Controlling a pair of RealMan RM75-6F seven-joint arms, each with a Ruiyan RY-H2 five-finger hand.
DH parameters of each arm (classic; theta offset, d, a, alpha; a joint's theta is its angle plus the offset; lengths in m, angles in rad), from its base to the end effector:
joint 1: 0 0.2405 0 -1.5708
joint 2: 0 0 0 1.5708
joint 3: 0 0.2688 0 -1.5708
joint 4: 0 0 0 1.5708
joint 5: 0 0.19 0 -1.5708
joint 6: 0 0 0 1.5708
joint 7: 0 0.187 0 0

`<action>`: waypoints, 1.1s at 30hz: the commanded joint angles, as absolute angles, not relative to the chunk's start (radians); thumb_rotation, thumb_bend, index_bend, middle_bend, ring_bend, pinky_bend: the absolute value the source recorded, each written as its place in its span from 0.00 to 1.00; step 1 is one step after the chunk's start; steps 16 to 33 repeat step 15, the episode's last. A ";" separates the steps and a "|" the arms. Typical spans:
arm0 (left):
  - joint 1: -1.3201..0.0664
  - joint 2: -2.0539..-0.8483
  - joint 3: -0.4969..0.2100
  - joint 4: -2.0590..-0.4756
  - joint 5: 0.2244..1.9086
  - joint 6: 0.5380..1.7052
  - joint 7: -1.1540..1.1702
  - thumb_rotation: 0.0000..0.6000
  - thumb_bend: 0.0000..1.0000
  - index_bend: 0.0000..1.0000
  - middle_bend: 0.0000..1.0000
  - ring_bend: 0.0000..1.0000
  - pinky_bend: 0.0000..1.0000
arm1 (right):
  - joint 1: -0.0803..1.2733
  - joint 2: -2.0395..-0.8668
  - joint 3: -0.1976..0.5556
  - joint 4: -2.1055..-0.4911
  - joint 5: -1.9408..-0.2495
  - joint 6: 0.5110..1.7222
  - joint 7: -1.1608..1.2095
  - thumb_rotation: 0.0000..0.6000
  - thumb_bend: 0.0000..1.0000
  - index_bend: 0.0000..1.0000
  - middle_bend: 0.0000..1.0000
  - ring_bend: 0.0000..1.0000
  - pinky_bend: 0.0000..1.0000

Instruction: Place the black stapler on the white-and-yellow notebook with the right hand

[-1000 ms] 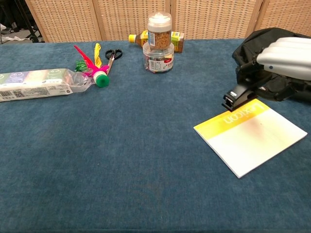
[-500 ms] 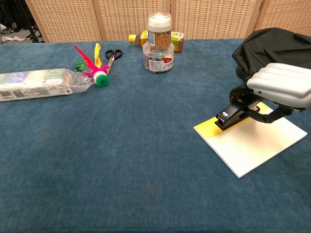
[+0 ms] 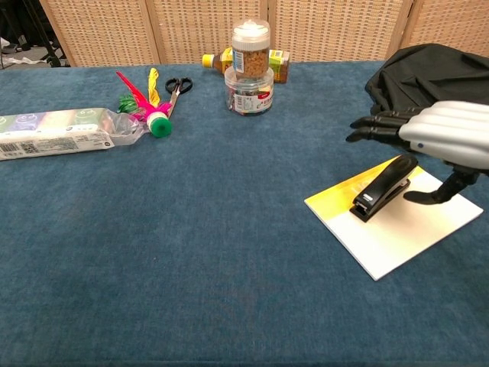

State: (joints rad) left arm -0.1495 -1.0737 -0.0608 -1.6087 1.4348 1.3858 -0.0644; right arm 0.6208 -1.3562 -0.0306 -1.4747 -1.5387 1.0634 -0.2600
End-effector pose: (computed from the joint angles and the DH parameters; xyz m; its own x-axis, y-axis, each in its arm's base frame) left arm -0.3195 0.2458 0.1887 0.3723 0.0587 0.9262 0.9278 0.0025 -0.3731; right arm -0.1984 -0.3321 0.0272 0.6870 -0.1263 0.7156 -0.6356 -0.5818 0.5075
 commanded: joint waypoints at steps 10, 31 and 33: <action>-0.133 -1.067 -0.056 -1.595 1.454 1.420 -0.095 1.00 0.00 0.00 0.00 0.00 0.00 | 0.286 -1.224 -0.015 -1.540 -1.540 1.581 -0.100 1.00 0.00 0.00 0.00 0.00 0.00; -0.123 -1.065 -0.052 -1.596 1.471 1.443 -0.105 1.00 0.00 0.00 0.00 0.00 0.00 | 0.218 -1.268 -0.004 -1.464 -1.496 1.622 -0.016 1.00 0.00 0.00 0.00 0.00 0.00; -0.123 -1.065 -0.052 -1.596 1.471 1.443 -0.105 1.00 0.00 0.00 0.00 0.00 0.00 | 0.218 -1.268 -0.004 -1.464 -1.496 1.622 -0.016 1.00 0.00 0.00 0.00 0.00 0.00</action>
